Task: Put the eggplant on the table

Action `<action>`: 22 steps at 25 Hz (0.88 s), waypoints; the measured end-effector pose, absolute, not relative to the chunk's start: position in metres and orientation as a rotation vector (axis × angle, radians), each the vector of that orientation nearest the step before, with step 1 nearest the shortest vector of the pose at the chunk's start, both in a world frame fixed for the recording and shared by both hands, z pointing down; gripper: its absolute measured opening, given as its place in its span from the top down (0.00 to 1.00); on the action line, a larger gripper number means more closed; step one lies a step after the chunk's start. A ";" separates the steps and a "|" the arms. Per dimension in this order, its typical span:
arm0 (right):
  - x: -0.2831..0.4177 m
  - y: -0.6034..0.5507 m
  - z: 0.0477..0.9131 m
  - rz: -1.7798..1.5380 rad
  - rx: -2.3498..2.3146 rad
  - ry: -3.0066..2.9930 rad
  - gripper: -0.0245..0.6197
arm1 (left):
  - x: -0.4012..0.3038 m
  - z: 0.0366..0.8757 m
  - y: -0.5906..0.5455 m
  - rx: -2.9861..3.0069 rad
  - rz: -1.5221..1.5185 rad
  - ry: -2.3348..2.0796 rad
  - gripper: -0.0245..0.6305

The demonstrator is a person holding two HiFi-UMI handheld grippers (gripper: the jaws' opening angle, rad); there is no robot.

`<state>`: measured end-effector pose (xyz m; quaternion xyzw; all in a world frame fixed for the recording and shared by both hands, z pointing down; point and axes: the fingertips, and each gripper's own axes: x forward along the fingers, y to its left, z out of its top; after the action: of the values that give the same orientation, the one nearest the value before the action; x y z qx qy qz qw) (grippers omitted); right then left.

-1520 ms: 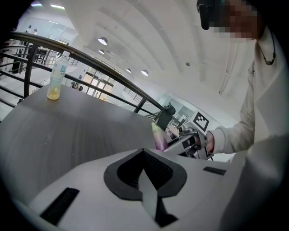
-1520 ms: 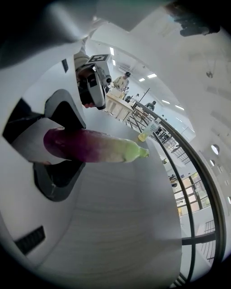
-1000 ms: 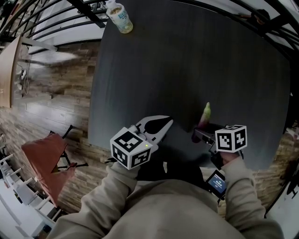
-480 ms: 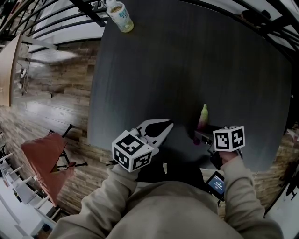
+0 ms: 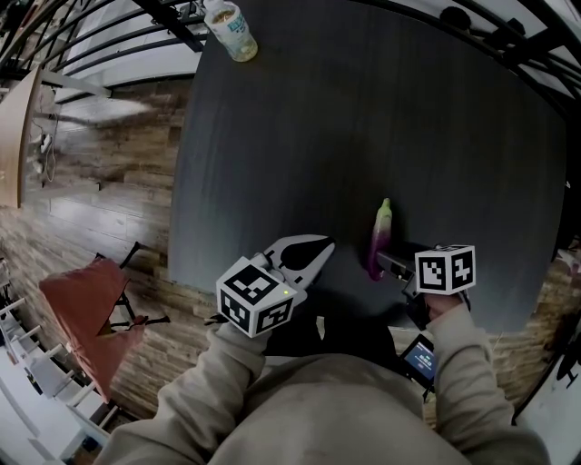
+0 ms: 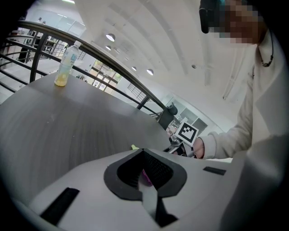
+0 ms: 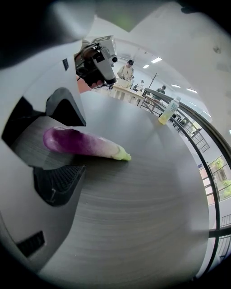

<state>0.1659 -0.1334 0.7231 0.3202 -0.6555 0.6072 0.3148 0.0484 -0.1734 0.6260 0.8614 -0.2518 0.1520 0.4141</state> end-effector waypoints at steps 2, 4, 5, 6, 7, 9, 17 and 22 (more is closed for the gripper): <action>0.166 -0.133 0.722 1.600 0.847 -1.730 0.56 | 0.049 0.625 -0.173 2.168 0.383 -0.633 0.96; 0.167 -0.134 0.720 1.604 0.850 -1.737 0.56 | 0.049 0.623 -0.175 2.174 0.383 -0.633 0.96; 0.167 -0.135 0.718 1.608 0.852 -1.743 0.56 | 0.049 0.622 -0.176 2.177 0.383 -0.633 0.96; 0.167 -0.136 0.717 1.611 0.857 -1.748 0.56 | 0.049 0.620 -0.176 2.181 0.384 -0.632 0.96; 0.168 -0.138 0.714 1.610 0.867 -1.750 0.56 | 0.049 0.618 -0.177 2.185 0.386 -0.631 0.96; 0.171 -0.142 0.709 1.608 0.888 -1.759 0.56 | 0.049 0.614 -0.178 2.198 0.391 -0.629 0.96; 0.183 -0.159 0.670 1.586 0.969 -1.866 0.56 | 0.051 0.578 -0.187 2.284 0.407 -0.628 0.96; 0.181 -0.184 0.602 1.528 1.015 -2.103 0.65 | 0.051 0.534 -0.203 2.374 0.387 -0.632 0.96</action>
<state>0.1809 -0.1836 0.6019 0.3583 -0.7419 0.5392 0.1745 0.0507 -0.2028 0.5345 0.9039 -0.2406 0.1472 0.3215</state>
